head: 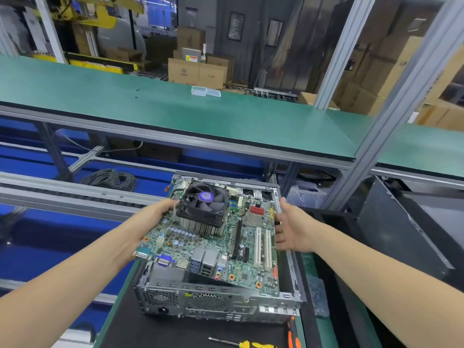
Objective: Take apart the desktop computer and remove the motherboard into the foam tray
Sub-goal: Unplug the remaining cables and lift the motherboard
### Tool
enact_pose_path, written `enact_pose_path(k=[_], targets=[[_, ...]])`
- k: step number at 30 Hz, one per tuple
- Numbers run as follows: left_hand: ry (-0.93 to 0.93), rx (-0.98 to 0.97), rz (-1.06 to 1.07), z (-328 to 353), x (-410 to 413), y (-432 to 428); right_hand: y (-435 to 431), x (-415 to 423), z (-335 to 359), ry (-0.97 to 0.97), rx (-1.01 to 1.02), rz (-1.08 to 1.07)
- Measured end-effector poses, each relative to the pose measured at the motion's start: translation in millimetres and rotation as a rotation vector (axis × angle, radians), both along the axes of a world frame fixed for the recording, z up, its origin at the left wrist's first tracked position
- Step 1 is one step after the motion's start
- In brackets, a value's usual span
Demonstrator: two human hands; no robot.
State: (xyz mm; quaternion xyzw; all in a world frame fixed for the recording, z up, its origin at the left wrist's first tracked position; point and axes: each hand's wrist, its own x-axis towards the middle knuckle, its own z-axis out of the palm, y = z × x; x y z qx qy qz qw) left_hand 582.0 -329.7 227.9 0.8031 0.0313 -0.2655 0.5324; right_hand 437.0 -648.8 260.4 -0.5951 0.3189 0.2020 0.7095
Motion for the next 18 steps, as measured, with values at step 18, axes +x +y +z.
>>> enact_pose_path(k=[18], targets=[[-0.081,-0.343,0.165,-12.6,-73.4,-79.4,-28.6,-36.0,-20.6,-0.199,-0.247,-0.353]])
